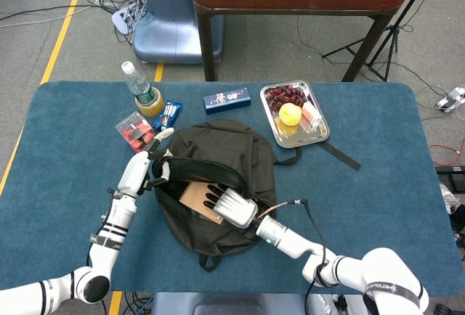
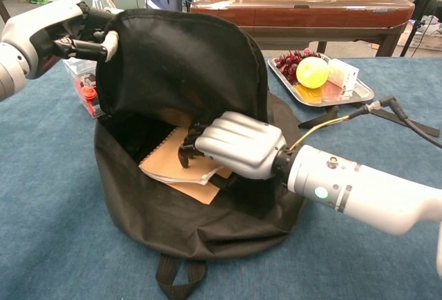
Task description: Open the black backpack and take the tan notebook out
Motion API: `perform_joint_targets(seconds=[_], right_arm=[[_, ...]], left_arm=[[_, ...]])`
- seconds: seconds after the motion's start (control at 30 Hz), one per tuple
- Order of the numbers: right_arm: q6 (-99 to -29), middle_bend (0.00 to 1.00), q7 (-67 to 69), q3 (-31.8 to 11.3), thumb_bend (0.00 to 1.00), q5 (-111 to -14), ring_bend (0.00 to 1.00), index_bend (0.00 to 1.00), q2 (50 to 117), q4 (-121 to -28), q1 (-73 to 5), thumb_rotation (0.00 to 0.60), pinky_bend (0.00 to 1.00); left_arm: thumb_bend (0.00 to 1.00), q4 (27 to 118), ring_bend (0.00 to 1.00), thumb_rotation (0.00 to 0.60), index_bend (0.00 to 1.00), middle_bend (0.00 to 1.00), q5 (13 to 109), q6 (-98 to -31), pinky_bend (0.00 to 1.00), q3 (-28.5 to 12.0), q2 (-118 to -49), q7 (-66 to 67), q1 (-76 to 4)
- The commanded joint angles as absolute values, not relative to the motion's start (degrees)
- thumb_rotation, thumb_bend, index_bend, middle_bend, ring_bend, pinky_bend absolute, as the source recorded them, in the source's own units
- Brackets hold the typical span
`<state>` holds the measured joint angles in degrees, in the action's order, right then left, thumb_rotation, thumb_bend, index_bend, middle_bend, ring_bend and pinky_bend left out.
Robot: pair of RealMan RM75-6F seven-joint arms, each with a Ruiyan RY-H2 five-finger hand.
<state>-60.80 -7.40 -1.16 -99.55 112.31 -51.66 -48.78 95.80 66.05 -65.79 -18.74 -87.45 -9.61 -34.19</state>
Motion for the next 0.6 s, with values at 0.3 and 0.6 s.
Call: perform_joint_targets(seconds=[0.3,0.6], right_arm=[[-65.2,0.45,-3.6,-0.5,0.57,-101.5,0.29,0.77,114.1,-46.6,-50.0,0.6,0.24],[-73.8,0.58,1.7,-0.7,0.58,-103.7,0.45,0.94,114.2,-46.0,-50.1,0.6,0.37]], left_arm=[[0.64,94.5,0.07,0.6,0.57,0.1,65.5,-64.9,0.08,-19.2,-87.9,-9.9,-34.9],[0.64,92.9,0.06,0.6,0.56,0.1,63.3,-63.3,0.08,-20.3,-88.3,-9.4,-36.1]])
